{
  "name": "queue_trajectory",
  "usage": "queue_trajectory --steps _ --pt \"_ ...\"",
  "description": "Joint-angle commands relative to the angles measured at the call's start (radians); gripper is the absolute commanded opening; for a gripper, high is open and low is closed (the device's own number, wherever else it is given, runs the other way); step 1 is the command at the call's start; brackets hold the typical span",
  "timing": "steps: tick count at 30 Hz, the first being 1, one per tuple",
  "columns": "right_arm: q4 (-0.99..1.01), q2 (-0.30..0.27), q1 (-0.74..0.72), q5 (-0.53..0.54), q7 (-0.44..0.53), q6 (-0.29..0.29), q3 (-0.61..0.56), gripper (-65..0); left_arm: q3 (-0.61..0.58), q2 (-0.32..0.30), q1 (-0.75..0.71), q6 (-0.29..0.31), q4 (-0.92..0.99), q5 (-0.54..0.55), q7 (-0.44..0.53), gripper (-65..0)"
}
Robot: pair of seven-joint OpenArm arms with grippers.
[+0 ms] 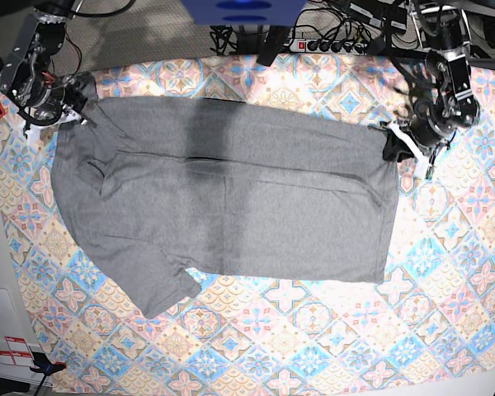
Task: Fold the T-shirt properly
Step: 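Drag the folded shirt toward the robot with both grippers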
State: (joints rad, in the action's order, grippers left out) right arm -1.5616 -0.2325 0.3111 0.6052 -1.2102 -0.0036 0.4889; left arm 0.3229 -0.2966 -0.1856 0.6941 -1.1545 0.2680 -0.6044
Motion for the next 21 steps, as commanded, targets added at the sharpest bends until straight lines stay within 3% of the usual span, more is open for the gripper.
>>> queue_trajectory --steps 1,9,18,21 --pt "-0.029 -0.020 -0.005 0.005 -0.003 0.003 0.015 -62.0 -0.018 0.017 -0.074 0.004 0.032 -0.175 -0.268 -64.1" --pt "-0.040 -0.018 -0.003 0.005 -0.090 0.003 0.020 -62.0 -0.018 0.017 -0.196 0.004 0.032 -0.175 -0.188 -64.1" --pt "-0.076 -0.011 0.061 0.006 -0.089 0.003 0.067 -62.0 -0.017 -0.006 -0.294 0.004 0.032 -0.175 -0.105 -64.1" --pt "-0.138 0.012 0.089 0.006 -0.089 0.003 0.133 -62.0 0.002 -0.020 -0.306 0.004 0.032 -0.175 -0.104 -64.1"
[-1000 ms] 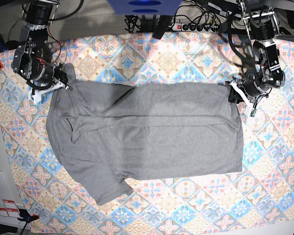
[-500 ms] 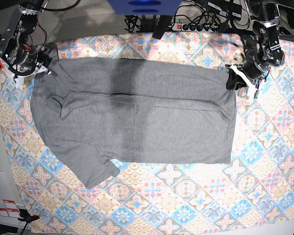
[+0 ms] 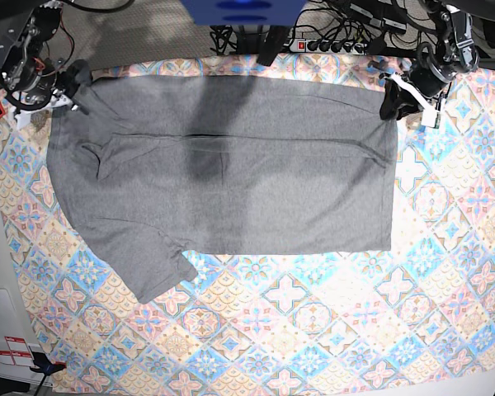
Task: Fold the T-shirt properly
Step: 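Drag the folded shirt toward the robot with both grippers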
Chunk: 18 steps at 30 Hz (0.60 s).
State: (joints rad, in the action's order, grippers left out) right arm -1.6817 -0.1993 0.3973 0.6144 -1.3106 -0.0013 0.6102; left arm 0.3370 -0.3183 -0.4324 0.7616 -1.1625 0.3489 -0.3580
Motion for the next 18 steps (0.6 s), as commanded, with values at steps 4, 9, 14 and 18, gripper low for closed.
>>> queue_trajectory --steps 4,9,14,18 --pt "-0.051 -0.012 0.012 -0.003 0.004 0.001 0.038 -62.0 0.037 -0.006 -0.081 -0.063 0.040 -0.262 -0.322 -64.1" --pt "-0.028 -0.012 0.007 -0.003 0.004 0.001 0.021 -61.7 0.037 -0.006 -0.078 -0.063 0.042 -0.268 -0.321 -63.9" --pt "0.007 -0.012 0.005 -0.003 0.009 0.001 -0.032 -61.7 0.038 -0.005 -0.073 -0.063 0.043 -0.270 -0.322 -63.8" --pt "0.007 -0.012 0.005 -0.004 0.009 0.001 -0.037 -60.4 0.038 -0.005 -0.067 -0.063 0.043 -0.270 -0.322 -55.6"
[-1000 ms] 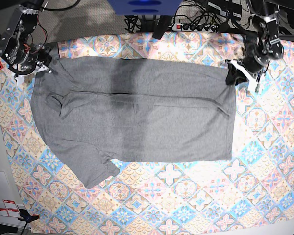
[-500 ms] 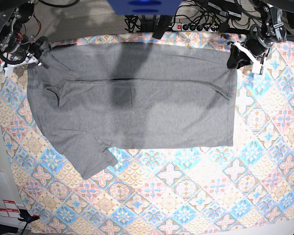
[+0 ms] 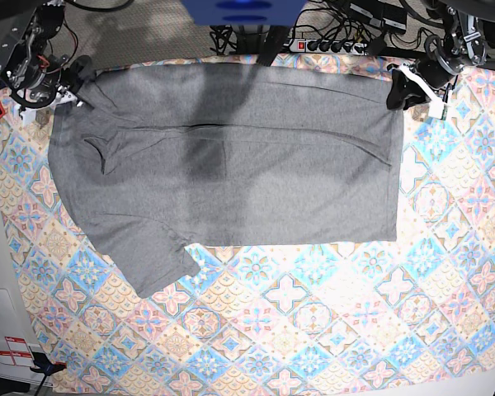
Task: Fold the T-shirt properly
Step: 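Drag the folded shirt toward the robot with both grippers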
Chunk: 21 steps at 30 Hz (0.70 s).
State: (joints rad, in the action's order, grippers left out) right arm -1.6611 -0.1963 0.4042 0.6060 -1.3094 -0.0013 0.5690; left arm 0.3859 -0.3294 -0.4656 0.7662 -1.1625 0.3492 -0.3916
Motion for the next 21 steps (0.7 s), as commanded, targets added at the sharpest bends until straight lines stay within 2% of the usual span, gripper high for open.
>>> queue_trajectory --steps 1,2,5,8,11,17,21 --pt "-0.014 -0.015 -0.001 0.004 0.009 0.001 0.004 -58.9 -0.009 0.006 -0.026 -0.068 0.045 -0.270 -0.289 -51.6" --pt "-0.015 -0.015 -0.001 0.004 0.009 0.001 0.004 -56.7 -0.008 0.006 -0.022 -0.068 0.046 -0.270 -0.290 -46.7" --pt "-0.021 -0.015 -0.001 0.004 0.011 0.001 0.009 -48.9 0.038 0.009 -0.020 -0.068 0.046 -0.270 -0.290 -38.2" --pt "-0.023 -0.015 -0.001 0.004 0.011 0.001 0.009 -41.7 0.054 0.009 -0.015 -0.068 0.046 -0.270 -0.290 -37.9" --pt "-0.024 -0.015 -0.001 0.004 0.011 0.001 0.009 -38.2 0.054 0.006 -0.014 -0.068 0.046 -0.270 -0.290 -37.8" --pt "-0.024 -0.016 -0.051 0.004 0.011 0.001 0.010 -37.6 0.064 0.006 -0.009 -0.068 0.046 -0.259 -0.290 -37.8" --pt "-0.026 -0.019 -0.086 0.002 0.011 0.001 0.010 -37.7 0.161 0.009 0.041 -0.068 0.045 -0.269 -0.290 -37.8"
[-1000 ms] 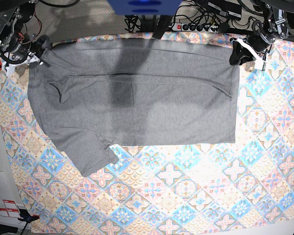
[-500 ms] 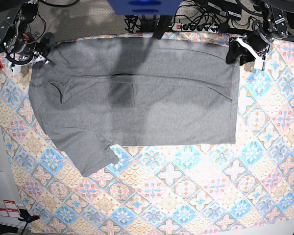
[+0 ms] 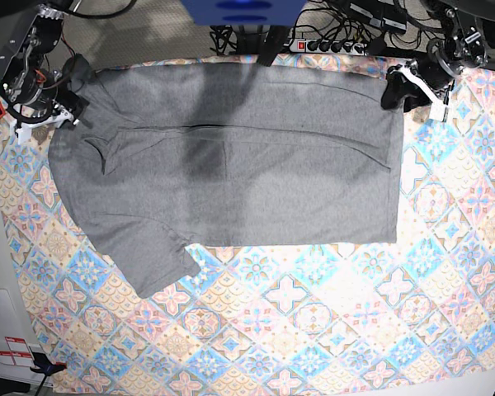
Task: Fold the T-shirt properly
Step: 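Drag the folded shirt toward the robot with both grippers, then open both grippers and release the shirt's edge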
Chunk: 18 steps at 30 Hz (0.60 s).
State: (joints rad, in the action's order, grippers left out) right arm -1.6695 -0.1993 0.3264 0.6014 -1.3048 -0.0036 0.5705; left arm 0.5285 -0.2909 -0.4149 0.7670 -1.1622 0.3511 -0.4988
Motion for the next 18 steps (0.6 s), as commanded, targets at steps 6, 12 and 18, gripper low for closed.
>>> queue_trajectory --steps 6,12,18 --pt "-0.045 -0.016 -0.056 0.007 0.006 0.003 0.004 -37.8 0.031 -0.034 0.054 -0.069 0.043 -0.261 -0.263 -37.8" --pt "-0.133 -0.016 -0.071 0.007 -0.003 0.003 0.003 -37.7 0.031 -0.034 0.081 -0.069 0.041 -0.269 -0.331 -37.8" --pt "-0.126 -0.016 -0.085 0.007 -0.003 0.003 0.001 -37.6 -0.028 -0.041 0.049 -0.069 0.041 -0.271 -0.334 -30.2"
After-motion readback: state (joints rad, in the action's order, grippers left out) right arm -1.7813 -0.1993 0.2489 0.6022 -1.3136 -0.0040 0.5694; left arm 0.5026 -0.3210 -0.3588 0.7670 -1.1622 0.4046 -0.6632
